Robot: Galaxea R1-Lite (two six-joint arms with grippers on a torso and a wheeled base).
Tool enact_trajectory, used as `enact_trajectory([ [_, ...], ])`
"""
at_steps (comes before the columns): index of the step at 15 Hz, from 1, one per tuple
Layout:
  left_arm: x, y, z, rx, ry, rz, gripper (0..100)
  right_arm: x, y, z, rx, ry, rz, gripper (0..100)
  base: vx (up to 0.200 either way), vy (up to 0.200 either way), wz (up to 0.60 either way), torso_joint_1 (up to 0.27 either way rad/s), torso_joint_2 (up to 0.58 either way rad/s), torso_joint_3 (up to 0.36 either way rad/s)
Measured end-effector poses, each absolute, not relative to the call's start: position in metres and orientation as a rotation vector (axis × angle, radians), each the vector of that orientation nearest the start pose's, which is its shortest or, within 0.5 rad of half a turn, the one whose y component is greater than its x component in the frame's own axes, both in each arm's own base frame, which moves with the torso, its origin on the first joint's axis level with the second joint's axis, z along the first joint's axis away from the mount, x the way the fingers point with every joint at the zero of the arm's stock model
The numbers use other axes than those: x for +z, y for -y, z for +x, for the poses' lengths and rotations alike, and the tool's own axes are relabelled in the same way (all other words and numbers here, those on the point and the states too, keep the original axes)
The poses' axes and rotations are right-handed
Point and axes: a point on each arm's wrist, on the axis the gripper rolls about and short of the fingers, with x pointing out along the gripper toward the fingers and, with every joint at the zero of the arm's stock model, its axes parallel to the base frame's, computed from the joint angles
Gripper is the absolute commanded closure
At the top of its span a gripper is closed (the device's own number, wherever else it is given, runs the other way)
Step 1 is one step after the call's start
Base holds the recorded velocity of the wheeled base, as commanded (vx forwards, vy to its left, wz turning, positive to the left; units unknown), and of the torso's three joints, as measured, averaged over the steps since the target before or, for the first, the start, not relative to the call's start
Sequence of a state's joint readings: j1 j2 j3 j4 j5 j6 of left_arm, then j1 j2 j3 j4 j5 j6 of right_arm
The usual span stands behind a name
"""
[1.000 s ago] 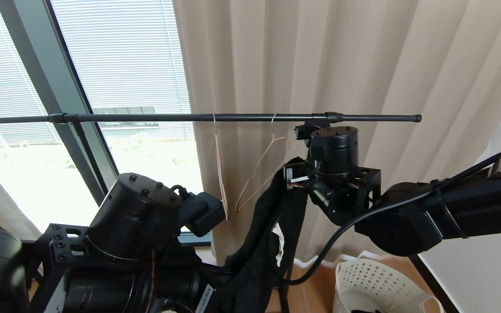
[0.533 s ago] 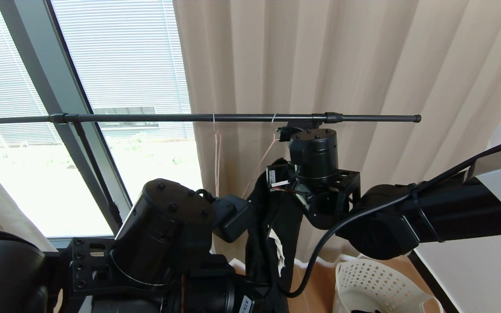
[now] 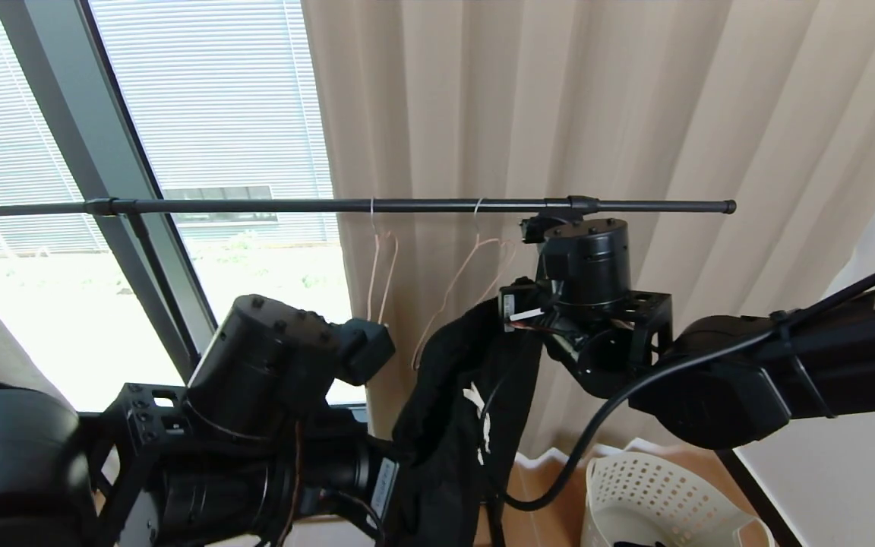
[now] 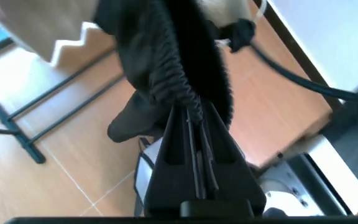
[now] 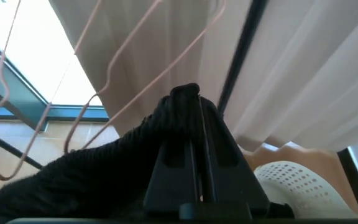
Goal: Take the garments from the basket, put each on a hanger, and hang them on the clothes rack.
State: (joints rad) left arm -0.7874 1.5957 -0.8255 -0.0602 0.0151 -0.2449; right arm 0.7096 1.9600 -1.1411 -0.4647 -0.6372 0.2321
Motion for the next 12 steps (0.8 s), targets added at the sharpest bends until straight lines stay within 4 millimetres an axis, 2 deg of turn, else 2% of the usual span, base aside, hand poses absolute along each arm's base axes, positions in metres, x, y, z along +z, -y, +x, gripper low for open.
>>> enact_trajectory([
  [4, 0.190, 0.166, 0.231, -0.519, -0.639, 0.021, 100, 0.169, -0.201, 0.270, -0.009, -0.315, -0.020, 100, 0.000, 0.000, 0.00, 0.000, 0.00, 0.000],
  [6, 0.202, 0.166, 0.249, -0.496, -0.595, -0.002, 100, 0.164, -0.186, 0.252, -0.016, -0.342, -0.044, 100, 0.000, 0.000, 0.00, 0.000, 0.00, 0.000],
  [9, 0.203, 0.175, 0.269, -0.484, -0.578, -0.011, 100, 0.155, -0.175, 0.229, -0.006, -0.376, -0.076, 100, 0.000, 0.000, 0.00, 0.000, 0.00, 0.000],
  [10, 0.204, 0.177, 0.273, -0.482, -0.576, -0.012, 100, 0.154, -0.173, 0.224, 0.001, -0.378, -0.081, 0, 0.000, 0.000, 0.00, 0.000, 0.00, 0.000],
  [12, 0.212, 0.182, 0.280, -0.488, -0.547, -0.021, 100, 0.149, -0.169, 0.217, 0.006, -0.395, -0.095, 0, 0.000, 0.000, 0.00, 0.000, 0.00, 0.000],
])
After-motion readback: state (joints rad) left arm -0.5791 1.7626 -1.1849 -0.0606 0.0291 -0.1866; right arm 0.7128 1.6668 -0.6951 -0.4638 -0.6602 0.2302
